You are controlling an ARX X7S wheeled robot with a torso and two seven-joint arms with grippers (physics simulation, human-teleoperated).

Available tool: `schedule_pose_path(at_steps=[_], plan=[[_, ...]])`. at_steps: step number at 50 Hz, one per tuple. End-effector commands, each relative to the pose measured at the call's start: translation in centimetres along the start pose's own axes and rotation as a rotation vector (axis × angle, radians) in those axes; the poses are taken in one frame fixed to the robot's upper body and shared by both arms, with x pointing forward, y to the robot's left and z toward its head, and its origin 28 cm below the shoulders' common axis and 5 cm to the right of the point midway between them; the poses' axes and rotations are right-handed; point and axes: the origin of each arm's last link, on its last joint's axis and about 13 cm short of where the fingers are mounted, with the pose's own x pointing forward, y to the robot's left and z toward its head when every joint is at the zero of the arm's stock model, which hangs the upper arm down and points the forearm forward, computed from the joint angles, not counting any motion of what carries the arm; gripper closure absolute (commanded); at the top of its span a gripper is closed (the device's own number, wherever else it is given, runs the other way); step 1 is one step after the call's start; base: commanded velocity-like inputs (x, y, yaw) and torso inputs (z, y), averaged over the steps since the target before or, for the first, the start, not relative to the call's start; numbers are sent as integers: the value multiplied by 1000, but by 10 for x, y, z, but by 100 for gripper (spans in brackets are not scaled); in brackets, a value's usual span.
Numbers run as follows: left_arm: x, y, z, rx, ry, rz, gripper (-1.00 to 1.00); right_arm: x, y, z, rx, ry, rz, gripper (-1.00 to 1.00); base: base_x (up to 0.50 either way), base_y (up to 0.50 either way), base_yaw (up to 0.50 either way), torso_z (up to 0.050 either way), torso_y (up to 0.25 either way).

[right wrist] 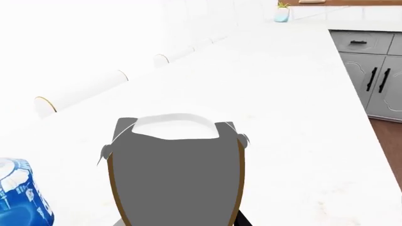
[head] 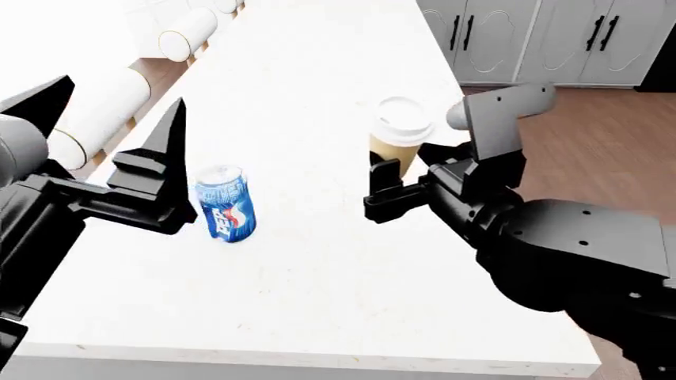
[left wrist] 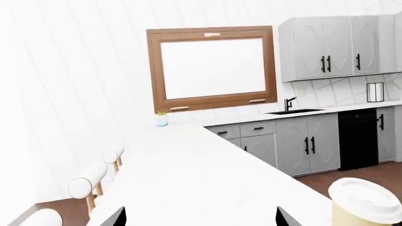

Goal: Move the drinks to the dining counter.

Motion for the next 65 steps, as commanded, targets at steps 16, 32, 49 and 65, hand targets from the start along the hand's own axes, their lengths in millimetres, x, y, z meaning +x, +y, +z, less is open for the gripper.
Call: schedule_pose_path(at_steps=[16, 32, 49, 65], plan=[[-8, -2, 9, -9, -41, 2, -100, 10, 6, -23, 12, 31, 59, 100, 0, 0, 0, 0, 0], [-10, -2, 9, -8, -42, 0, -100, 13, 7, -36, 7, 74, 64, 100, 0, 0, 0, 0, 0], [-10, -3, 7, -7, -40, -3, -100, 14, 6, -47, -2, 129, 61, 100, 0, 0, 0, 0, 1], [-10, -3, 8, -7, -41, -5, -100, 12, 5, -46, -7, 129, 56, 100, 0, 0, 0, 0, 0]])
